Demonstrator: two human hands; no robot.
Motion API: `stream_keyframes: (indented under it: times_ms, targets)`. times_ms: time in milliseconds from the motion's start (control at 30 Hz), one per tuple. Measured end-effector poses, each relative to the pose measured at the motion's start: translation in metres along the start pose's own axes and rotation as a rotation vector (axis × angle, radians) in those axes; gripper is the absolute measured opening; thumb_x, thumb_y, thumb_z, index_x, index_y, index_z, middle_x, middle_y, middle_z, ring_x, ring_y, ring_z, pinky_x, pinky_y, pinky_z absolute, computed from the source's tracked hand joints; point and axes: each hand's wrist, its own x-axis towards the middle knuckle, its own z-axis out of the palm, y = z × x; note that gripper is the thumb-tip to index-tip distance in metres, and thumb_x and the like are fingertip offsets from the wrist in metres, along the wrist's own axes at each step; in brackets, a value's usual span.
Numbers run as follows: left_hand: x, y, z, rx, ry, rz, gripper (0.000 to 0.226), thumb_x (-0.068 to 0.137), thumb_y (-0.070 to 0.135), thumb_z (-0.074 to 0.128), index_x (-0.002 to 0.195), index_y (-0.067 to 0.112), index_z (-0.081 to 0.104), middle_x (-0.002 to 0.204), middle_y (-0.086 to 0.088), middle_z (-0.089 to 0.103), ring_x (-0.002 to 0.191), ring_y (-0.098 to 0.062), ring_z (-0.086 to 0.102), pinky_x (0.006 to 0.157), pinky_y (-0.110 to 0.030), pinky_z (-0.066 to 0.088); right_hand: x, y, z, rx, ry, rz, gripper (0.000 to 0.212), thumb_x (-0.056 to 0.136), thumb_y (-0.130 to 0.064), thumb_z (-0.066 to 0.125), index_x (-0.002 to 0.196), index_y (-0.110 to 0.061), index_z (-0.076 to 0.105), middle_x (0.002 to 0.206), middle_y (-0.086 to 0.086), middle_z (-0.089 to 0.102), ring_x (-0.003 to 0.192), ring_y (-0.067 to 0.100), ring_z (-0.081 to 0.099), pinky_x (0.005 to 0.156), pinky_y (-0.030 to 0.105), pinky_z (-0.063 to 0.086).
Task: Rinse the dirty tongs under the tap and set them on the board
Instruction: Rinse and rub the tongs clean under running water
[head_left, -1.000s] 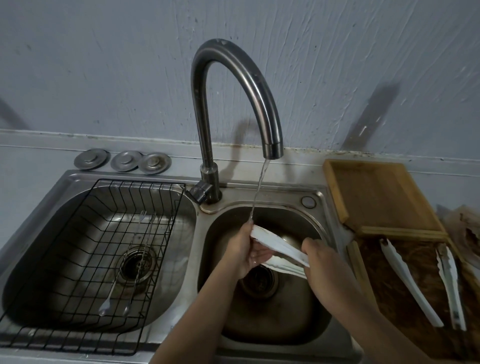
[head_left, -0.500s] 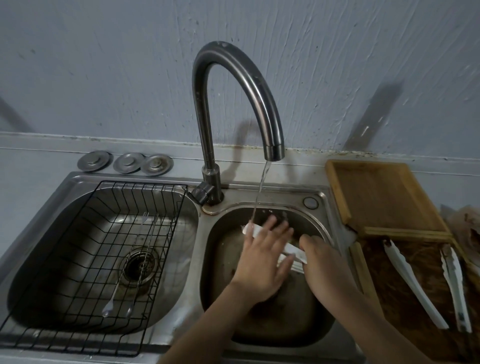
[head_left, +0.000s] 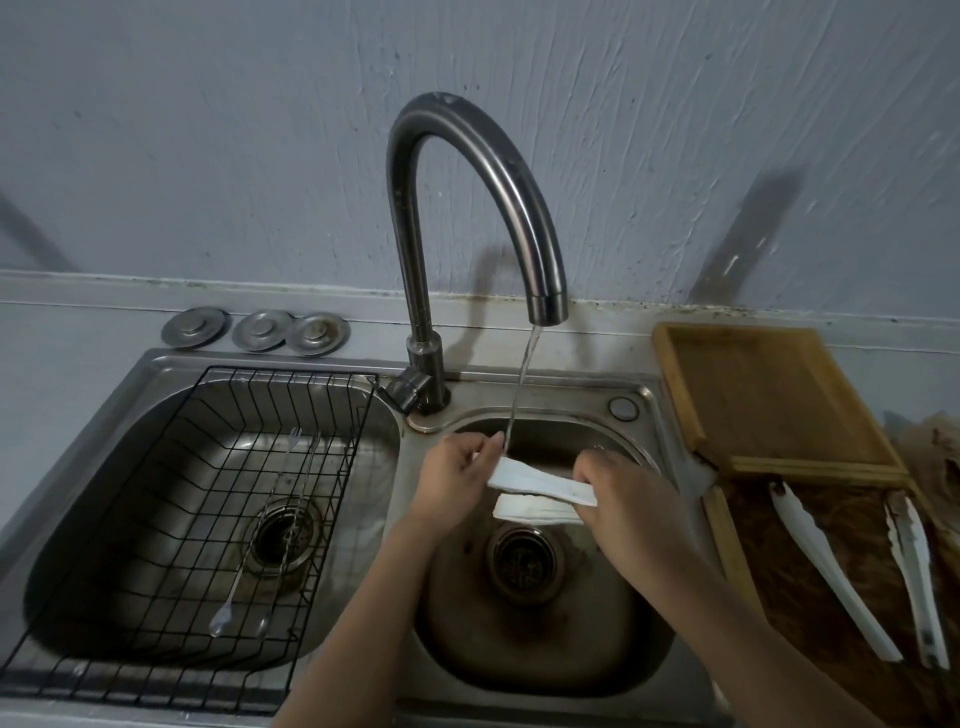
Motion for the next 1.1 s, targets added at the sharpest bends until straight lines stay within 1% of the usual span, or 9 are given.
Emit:
stream_keyframes:
  times_ms: [100, 267, 433, 567, 667, 767, 867, 933, 1100]
  targets:
    - [-0.003, -0.002, -0.001, -0.033, 0.070, -0.037, 0.043, 0.094, 0.030, 0.052, 0.064, 0.001, 0.061, 0.053, -0.006, 0.051, 0.049, -0.010, 0.041, 0.050, -0.027, 0.030, 0.006, -0.001, -0.001, 0.014, 0.093, -0.004, 0.033, 0.066, -0.040, 0.078, 0.069, -0.019, 0.054, 0.058, -0.007, 0.051, 0.047, 0.011, 0.042, 0.041, 0.016, 0.018]
    - [-0.004, -0.002, -0.006, -0.007, 0.272, -0.092, 0.040, 0.095, 0.025, 0.051, 0.065, 0.003, 0.065, 0.050, -0.005, 0.053, 0.046, -0.012, 0.042, 0.042, -0.019, 0.027, 0.027, -0.006, -0.004, -0.081, 0.162, -0.016, 0.047, 0.063, -0.057, 0.074, 0.065, -0.013, 0.056, 0.054, -0.004, 0.047, 0.046, 0.014, 0.041, 0.042, 0.021, 0.019]
    - [-0.003, -0.006, -0.018, 0.046, 0.371, -0.096, 0.045, 0.095, 0.026, 0.051, 0.061, -0.001, 0.061, 0.043, 0.001, 0.047, 0.040, -0.011, 0.038, 0.039, -0.020, 0.024, 0.052, -0.010, -0.009, -0.106, 0.130, -0.084, 0.054, 0.064, -0.070, 0.062, 0.070, -0.016, 0.058, 0.057, -0.007, 0.051, 0.050, 0.014, 0.043, 0.069, 0.027, 0.029]
    - [0.001, -0.006, -0.030, 0.022, 0.394, -0.166, 0.053, 0.095, 0.028, 0.051, 0.046, 0.013, 0.036, 0.040, 0.002, 0.032, 0.039, -0.012, 0.028, 0.045, -0.026, 0.021, 0.067, -0.015, -0.009, -0.059, 0.102, -0.198, 0.042, 0.087, -0.053, 0.048, 0.072, -0.016, 0.062, 0.055, -0.005, 0.056, 0.048, 0.015, 0.050, 0.048, 0.021, 0.025]
    - [0.001, -0.007, -0.031, 0.026, 0.380, -0.162, 0.054, 0.095, 0.028, 0.051, 0.047, 0.011, 0.033, 0.041, 0.002, 0.030, 0.040, -0.012, 0.026, 0.043, -0.025, 0.019, 0.072, -0.017, -0.008, -0.078, 0.137, -0.136, 0.042, 0.095, -0.036, 0.036, 0.076, -0.016, 0.067, 0.055, -0.001, 0.060, 0.050, 0.017, 0.055, 0.047, 0.025, 0.039]
    - [0.002, -0.010, -0.029, 0.013, 0.386, -0.164, 0.053, 0.095, 0.027, 0.051, 0.048, 0.008, 0.039, 0.041, 0.001, 0.032, 0.040, -0.011, 0.027, 0.042, -0.025, 0.020, 0.072, -0.020, -0.008, -0.116, 0.113, -0.121, 0.050, 0.089, -0.053, 0.040, 0.062, -0.016, 0.060, 0.047, -0.004, 0.051, 0.043, 0.014, 0.048, 0.045, 0.023, 0.036]
    - [0.002, -0.012, -0.025, -0.019, 0.335, -0.154, 0.046, 0.095, 0.029, 0.051, 0.059, 0.001, 0.061, 0.042, 0.003, 0.040, 0.035, -0.006, 0.035, 0.039, -0.018, 0.023, 0.068, -0.020, -0.013, -0.155, 0.068, -0.076, 0.062, 0.072, -0.077, 0.042, 0.051, -0.019, 0.040, 0.045, -0.007, 0.036, 0.043, 0.012, 0.037, 0.044, 0.023, 0.028]
    - [0.000, -0.009, -0.022, -0.059, 0.279, -0.141, 0.038, 0.096, 0.029, 0.050, 0.064, 0.014, 0.064, 0.046, 0.006, 0.047, 0.039, -0.003, 0.041, 0.041, -0.017, 0.029, 0.065, -0.013, -0.017, -0.152, 0.051, -0.022, 0.062, 0.072, -0.077, 0.043, 0.050, -0.020, 0.035, 0.045, -0.007, 0.033, 0.043, 0.012, 0.036, 0.045, 0.024, 0.027]
    - [-0.007, -0.008, -0.019, -0.264, 0.218, -0.138, 0.024, 0.097, 0.013, 0.047, 0.103, 0.013, 0.070, 0.083, 0.006, 0.069, 0.069, 0.002, 0.059, 0.061, -0.004, 0.045, 0.045, 0.017, -0.027, -0.126, 0.120, 0.022, 0.060, 0.078, -0.071, 0.037, 0.054, -0.018, 0.047, 0.045, -0.004, 0.044, 0.041, 0.011, 0.041, 0.040, 0.020, 0.025]
